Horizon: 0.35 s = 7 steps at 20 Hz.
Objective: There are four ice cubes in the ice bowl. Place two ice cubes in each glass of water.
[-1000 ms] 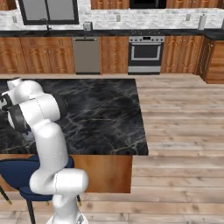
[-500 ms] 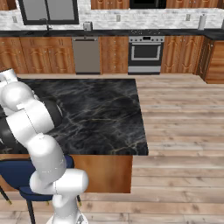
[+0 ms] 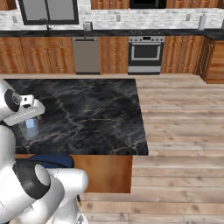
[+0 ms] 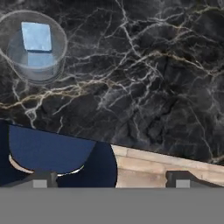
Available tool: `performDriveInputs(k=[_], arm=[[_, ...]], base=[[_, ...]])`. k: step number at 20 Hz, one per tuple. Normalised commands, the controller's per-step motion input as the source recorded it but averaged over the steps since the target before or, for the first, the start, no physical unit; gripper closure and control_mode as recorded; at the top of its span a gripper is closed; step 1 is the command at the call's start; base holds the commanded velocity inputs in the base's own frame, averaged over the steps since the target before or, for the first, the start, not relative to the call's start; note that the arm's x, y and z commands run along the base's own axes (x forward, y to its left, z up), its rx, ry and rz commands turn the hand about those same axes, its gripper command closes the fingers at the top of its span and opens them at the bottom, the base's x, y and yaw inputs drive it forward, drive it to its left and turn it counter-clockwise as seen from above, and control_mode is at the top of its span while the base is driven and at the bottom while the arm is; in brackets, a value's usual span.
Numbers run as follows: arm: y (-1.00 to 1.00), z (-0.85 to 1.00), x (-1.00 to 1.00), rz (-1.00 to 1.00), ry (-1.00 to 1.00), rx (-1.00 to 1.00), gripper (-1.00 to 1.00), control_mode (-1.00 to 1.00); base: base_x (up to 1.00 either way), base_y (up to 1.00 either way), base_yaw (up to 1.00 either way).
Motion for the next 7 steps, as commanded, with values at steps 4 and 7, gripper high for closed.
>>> performDriveInputs(k=[4,7], arm=[[-0.11,0.0,-0.47,0.0,-0.23,0.01,-1.0,-1.0],[-0.25,0.0,-1.0,0.0,-0.9,0.03,-1.0,-1.0]], base=[[0.0,0.0,0.0],[0.0,0.0,0.0]])
